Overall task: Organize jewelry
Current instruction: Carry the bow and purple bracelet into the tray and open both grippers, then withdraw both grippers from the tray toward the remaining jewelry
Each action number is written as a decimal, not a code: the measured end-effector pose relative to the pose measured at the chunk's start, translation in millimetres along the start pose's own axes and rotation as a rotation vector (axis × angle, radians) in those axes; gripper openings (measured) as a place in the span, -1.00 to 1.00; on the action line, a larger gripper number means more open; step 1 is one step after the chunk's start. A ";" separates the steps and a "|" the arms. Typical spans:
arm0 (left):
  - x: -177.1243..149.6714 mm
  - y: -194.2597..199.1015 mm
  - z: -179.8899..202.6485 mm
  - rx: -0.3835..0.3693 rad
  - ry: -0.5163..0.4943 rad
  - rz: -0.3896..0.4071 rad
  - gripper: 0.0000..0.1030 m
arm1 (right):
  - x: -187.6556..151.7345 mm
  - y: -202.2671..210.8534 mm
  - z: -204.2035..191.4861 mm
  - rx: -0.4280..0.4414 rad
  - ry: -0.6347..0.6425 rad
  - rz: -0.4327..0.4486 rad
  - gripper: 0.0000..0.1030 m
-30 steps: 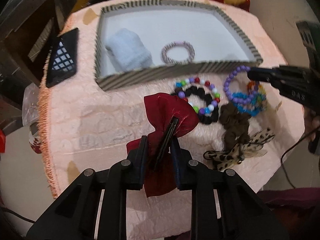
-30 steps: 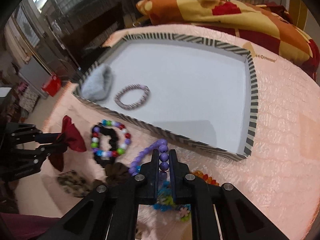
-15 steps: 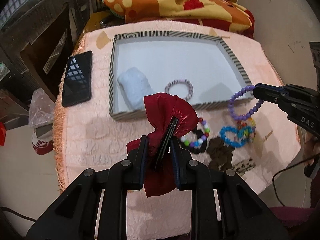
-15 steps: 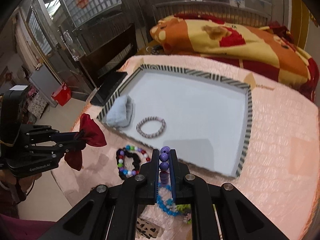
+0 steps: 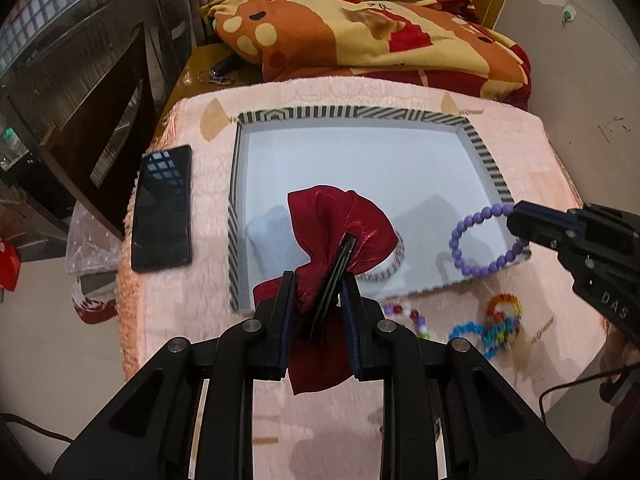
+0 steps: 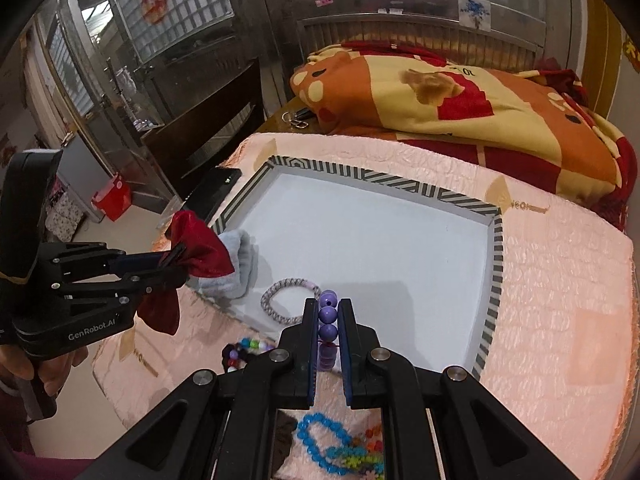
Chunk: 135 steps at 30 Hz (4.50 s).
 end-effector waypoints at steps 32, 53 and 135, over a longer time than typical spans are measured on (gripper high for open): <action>76.1 -63.0 -26.7 0.005 0.092 -0.060 -0.60 | 54.7 -63.1 -31.0 0.064 0.046 -0.039 -0.83; 89.8 -122.2 -37.5 0.019 0.161 -0.158 -0.59 | 49.2 -153.3 27.1 0.048 -0.109 -0.142 -0.83; -76.4 4.5 52.0 0.122 0.208 -0.016 0.02 | -114.6 19.8 20.4 -0.015 -0.185 -0.085 -0.19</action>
Point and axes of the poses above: each gripper's, at about its wrist camera, not at the fingertips, and y roughly against the way its jaws point, z to its right, x to its top, the point moved 7 cm from there along -y, roughly the way its jaws point, and after that the axes turned 5 degrees about y, right-handed, at the moved point
